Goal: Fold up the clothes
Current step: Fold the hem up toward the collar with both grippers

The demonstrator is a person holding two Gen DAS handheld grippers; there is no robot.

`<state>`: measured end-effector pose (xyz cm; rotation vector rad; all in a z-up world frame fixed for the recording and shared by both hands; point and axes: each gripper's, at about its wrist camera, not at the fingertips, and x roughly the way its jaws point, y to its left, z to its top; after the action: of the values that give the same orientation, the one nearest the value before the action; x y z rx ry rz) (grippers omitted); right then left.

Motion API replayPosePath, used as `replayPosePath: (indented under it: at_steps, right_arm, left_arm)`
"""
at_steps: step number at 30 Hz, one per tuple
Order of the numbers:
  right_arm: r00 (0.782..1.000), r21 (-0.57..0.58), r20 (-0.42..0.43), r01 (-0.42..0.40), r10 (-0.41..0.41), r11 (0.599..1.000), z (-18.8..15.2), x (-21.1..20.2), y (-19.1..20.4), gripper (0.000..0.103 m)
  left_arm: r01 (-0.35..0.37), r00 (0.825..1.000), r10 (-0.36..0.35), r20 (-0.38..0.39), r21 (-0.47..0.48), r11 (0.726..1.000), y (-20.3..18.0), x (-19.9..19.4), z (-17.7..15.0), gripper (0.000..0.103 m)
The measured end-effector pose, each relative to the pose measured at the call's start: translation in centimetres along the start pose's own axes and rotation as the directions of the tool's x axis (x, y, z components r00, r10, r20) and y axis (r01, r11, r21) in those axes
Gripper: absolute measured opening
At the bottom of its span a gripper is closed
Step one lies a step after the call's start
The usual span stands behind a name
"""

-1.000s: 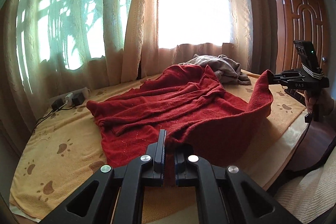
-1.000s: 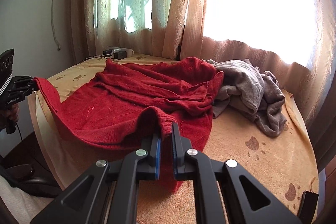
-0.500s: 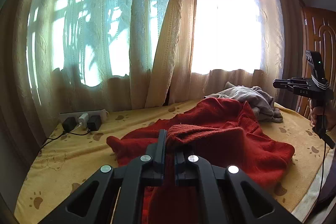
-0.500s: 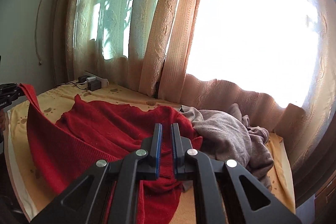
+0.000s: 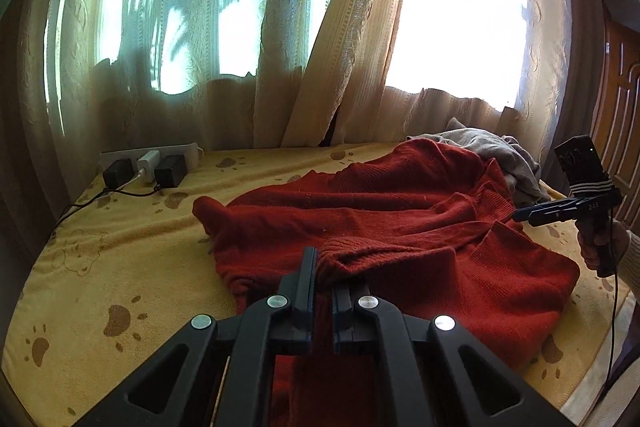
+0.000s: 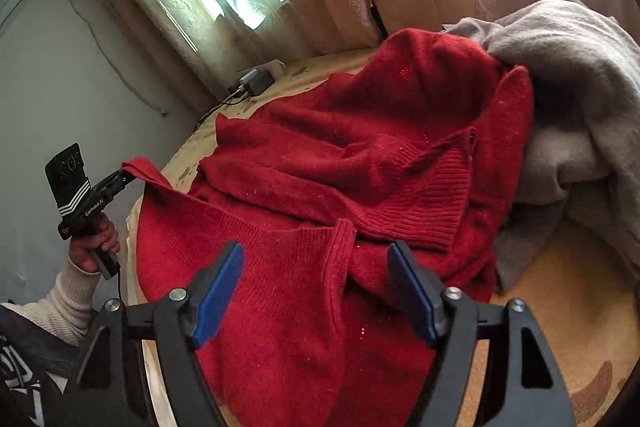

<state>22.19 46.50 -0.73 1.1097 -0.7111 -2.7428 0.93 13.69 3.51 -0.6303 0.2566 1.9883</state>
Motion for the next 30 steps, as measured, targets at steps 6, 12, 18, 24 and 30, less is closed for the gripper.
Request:
replayPosePath:
  at_steps: [6,12,18,24,30]
  right_arm:
    - [0.993,-0.069,-0.100,0.054,-0.061,0.996,0.4,3.7,0.1,0.040]
    - [0.992,-0.039,-0.096,0.084,-0.087,0.996,-0.3,4.0,-1.0,0.011]
    - [0.986,-0.086,0.098,0.140,-0.131,0.986,1.7,-0.6,1.9,0.009]
    - [0.915,-0.156,0.334,0.289,-0.225,0.944,7.8,-4.6,4.3,0.008]
    - [0.831,-0.092,0.399,0.457,-0.388,0.884,15.1,-1.0,2.0,0.008]
  left_arm:
    - [-0.021,1.000,0.021,-0.015,-0.034,0.999,0.7,0.1,-0.5,0.006]
    - [-0.026,0.999,0.025,-0.024,-0.055,0.998,1.1,0.5,-1.0,0.006]
    - [-0.047,0.997,0.052,0.058,-0.078,0.996,1.5,-0.3,1.1,0.007]
    - [-0.116,0.986,0.127,0.108,-0.104,0.988,3.3,2.0,6.0,0.006]
    - [-0.213,0.976,0.218,0.019,-0.147,0.966,7.2,10.2,8.5,0.007]
